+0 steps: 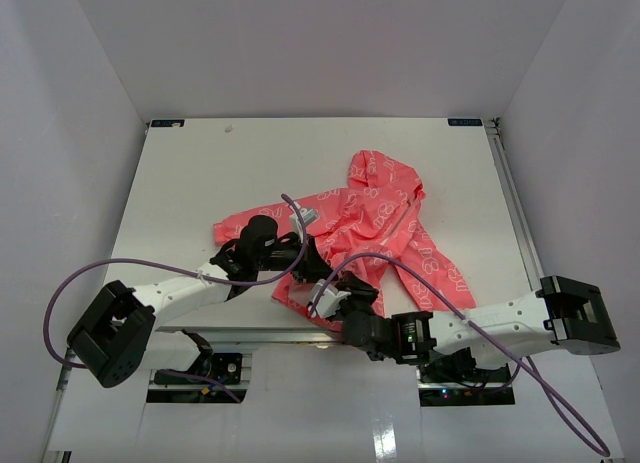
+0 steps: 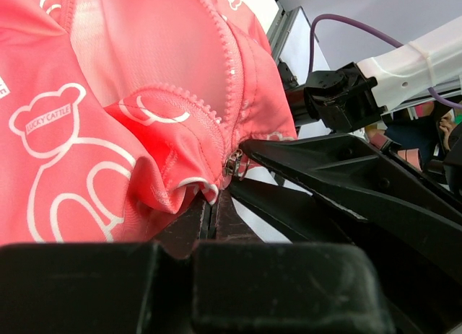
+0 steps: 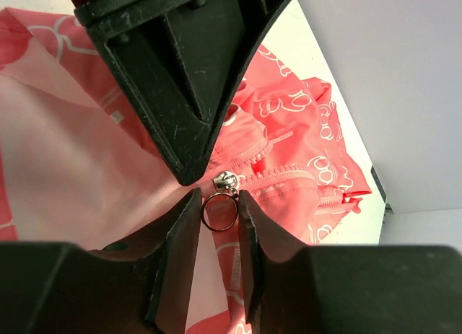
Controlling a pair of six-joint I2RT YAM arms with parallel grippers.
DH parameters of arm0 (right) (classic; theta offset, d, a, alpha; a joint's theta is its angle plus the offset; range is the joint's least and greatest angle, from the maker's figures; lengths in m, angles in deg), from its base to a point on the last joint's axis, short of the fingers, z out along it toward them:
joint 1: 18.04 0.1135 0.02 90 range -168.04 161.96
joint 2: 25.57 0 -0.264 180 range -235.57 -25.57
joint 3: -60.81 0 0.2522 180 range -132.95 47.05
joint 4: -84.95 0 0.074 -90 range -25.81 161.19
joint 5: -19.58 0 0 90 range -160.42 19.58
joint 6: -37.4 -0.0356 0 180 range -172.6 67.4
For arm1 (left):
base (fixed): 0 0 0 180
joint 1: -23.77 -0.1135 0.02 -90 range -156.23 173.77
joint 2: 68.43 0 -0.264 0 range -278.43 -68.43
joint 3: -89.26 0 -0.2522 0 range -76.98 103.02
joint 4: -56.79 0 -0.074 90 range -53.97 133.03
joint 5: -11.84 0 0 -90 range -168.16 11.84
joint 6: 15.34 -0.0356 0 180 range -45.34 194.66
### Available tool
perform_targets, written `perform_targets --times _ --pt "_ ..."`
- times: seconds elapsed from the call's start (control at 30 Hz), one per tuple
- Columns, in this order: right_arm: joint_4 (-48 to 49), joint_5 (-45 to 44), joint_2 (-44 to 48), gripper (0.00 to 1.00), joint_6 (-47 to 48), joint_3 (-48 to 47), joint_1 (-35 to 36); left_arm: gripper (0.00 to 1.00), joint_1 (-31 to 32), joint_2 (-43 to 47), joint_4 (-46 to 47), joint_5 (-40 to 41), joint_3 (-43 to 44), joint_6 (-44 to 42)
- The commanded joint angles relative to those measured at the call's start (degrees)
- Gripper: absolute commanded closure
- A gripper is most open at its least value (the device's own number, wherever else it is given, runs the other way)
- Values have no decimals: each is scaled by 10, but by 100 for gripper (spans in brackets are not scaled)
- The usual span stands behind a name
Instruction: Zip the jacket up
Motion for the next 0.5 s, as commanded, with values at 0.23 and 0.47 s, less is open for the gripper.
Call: perform_targets --times 0.23,0.47 --pt "18 23 42 92 -20 -7 -1 100 -5 4 -3 1 1 -9" --pt "20 57 43 92 -29 -6 -12 100 -4 7 4 -8 -3 -6"
